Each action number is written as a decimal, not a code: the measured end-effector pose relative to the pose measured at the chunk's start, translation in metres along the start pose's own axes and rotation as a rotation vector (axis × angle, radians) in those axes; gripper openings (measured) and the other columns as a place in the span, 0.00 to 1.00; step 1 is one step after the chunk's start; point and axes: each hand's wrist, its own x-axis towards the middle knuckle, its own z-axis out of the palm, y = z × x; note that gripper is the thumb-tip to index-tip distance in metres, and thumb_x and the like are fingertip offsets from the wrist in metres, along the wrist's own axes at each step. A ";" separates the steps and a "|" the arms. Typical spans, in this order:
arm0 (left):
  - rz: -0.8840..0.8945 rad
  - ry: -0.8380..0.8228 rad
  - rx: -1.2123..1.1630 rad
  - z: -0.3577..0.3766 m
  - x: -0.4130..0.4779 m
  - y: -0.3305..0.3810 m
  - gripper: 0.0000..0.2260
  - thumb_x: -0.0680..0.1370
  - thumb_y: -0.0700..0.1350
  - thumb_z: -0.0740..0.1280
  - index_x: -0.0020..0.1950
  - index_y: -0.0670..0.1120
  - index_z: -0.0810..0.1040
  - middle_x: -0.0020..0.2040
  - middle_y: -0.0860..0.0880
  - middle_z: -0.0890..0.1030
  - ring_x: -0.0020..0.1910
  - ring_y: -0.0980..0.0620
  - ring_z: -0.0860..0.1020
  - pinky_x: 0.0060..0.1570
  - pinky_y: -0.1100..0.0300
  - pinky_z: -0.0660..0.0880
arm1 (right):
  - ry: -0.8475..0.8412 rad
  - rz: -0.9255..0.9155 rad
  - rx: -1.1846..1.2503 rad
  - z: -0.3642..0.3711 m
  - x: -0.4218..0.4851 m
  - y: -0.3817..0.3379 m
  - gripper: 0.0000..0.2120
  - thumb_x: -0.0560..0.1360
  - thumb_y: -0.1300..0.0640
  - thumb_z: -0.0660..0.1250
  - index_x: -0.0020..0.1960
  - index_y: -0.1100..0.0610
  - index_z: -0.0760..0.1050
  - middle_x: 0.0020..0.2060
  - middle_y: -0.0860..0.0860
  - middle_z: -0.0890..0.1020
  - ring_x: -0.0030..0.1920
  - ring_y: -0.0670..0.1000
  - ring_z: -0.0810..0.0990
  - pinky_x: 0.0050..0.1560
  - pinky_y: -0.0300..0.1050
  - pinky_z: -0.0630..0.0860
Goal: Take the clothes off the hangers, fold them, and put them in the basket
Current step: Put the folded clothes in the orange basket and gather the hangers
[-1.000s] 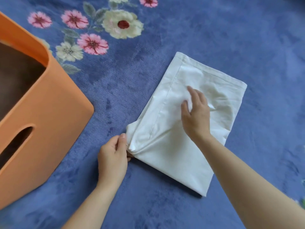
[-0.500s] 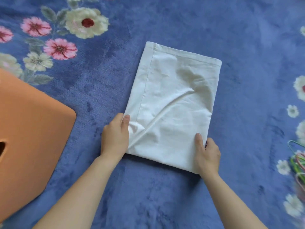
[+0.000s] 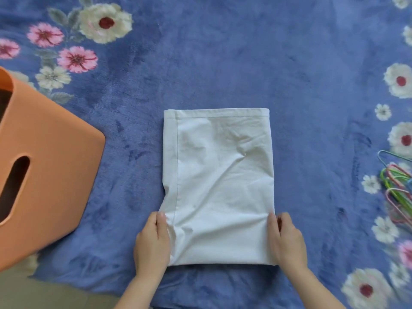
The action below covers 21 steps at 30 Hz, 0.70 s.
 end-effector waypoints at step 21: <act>0.174 0.046 -0.056 0.023 0.148 0.144 0.06 0.78 0.48 0.69 0.44 0.48 0.80 0.38 0.52 0.79 0.42 0.50 0.77 0.40 0.60 0.66 | 0.168 -0.705 -0.204 -0.036 0.158 -0.188 0.11 0.80 0.56 0.59 0.57 0.57 0.76 0.65 0.53 0.70 0.68 0.55 0.62 0.63 0.48 0.56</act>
